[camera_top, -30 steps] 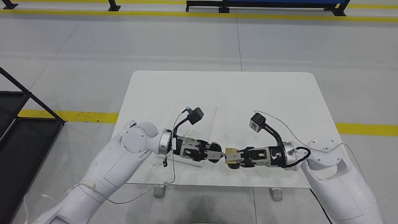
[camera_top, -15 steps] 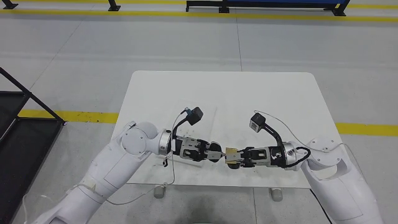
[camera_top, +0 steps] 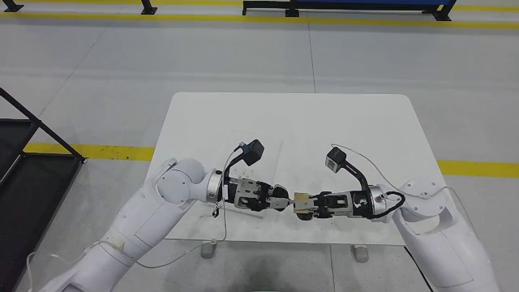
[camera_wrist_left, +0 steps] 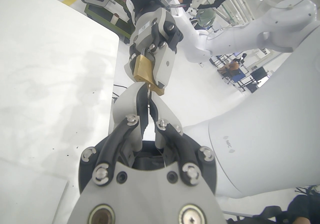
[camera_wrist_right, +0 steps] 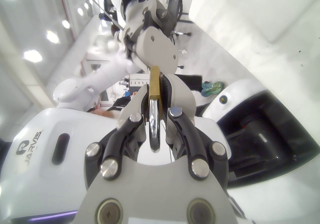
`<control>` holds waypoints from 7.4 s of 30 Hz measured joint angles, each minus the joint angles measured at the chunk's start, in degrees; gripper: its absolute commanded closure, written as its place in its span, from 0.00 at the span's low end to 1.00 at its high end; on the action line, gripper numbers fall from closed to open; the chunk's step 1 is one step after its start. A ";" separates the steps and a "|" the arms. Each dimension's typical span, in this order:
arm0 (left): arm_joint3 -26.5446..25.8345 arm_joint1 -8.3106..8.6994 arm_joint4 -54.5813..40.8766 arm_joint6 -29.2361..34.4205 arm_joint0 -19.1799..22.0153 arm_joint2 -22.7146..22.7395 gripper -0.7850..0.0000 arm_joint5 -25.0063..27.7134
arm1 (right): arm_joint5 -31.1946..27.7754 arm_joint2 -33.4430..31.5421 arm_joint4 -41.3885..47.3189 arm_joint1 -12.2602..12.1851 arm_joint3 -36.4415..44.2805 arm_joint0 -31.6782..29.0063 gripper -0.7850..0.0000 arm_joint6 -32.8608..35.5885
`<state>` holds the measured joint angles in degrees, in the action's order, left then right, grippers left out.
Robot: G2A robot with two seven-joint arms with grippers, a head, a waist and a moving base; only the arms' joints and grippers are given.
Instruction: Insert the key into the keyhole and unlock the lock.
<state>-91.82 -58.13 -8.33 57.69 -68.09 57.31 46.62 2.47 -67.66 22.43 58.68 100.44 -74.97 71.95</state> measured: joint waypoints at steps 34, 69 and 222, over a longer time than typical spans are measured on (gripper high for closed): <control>-2.29 1.09 11.66 -8.79 -0.32 -0.25 1.00 6.72 | 0.00 0.00 0.00 0.00 0.00 0.00 1.00 0.00; -4.88 1.99 24.91 -18.40 -1.53 0.23 1.00 10.51 | 0.00 0.00 0.00 0.00 0.00 0.00 1.00 0.00; -18.57 9.65 46.54 -40.82 -19.71 24.73 0.00 11.38 | 16.87 27.87 -23.60 11.70 -47.33 34.32 1.00 -18.22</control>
<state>-110.39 -48.48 38.21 16.86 -87.80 82.04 58.00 19.34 -39.79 -1.17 70.37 53.11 -40.65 53.73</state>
